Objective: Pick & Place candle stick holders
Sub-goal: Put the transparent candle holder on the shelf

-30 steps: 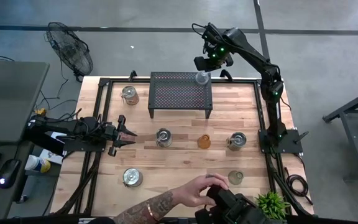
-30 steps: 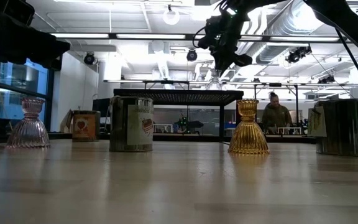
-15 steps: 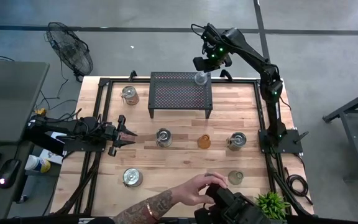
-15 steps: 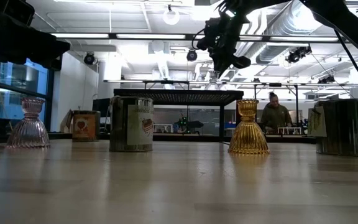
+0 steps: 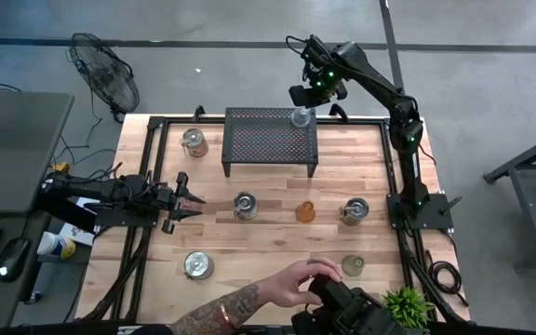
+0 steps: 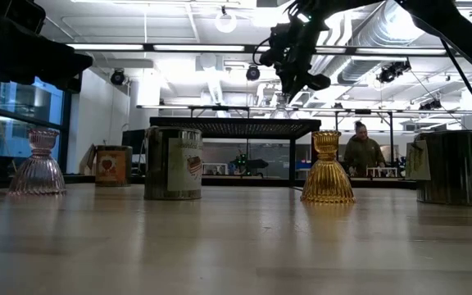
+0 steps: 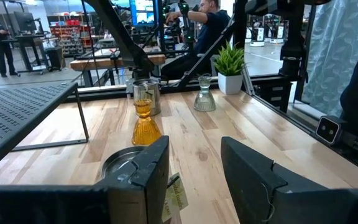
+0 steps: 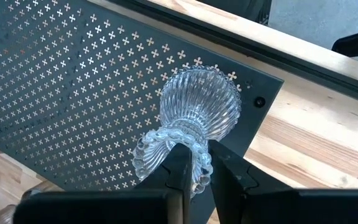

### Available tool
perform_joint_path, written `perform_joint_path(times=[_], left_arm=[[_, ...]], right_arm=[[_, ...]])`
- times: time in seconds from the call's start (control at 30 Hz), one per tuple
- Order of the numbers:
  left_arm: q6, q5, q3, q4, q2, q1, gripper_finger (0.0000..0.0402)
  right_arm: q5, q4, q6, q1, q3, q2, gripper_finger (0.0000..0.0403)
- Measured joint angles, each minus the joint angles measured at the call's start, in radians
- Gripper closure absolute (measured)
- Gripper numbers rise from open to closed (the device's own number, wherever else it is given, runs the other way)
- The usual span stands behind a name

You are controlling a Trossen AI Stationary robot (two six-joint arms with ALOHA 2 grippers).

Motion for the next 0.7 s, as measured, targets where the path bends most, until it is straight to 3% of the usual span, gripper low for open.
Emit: perform_joint_path(times=[0.7], left_arm=[[0.000,0.001,0.000,0.000,0.000,0.000,0.0259]], right_arm=[[0.030,0.028,0.000,0.000,0.004,0.002,0.0298]])
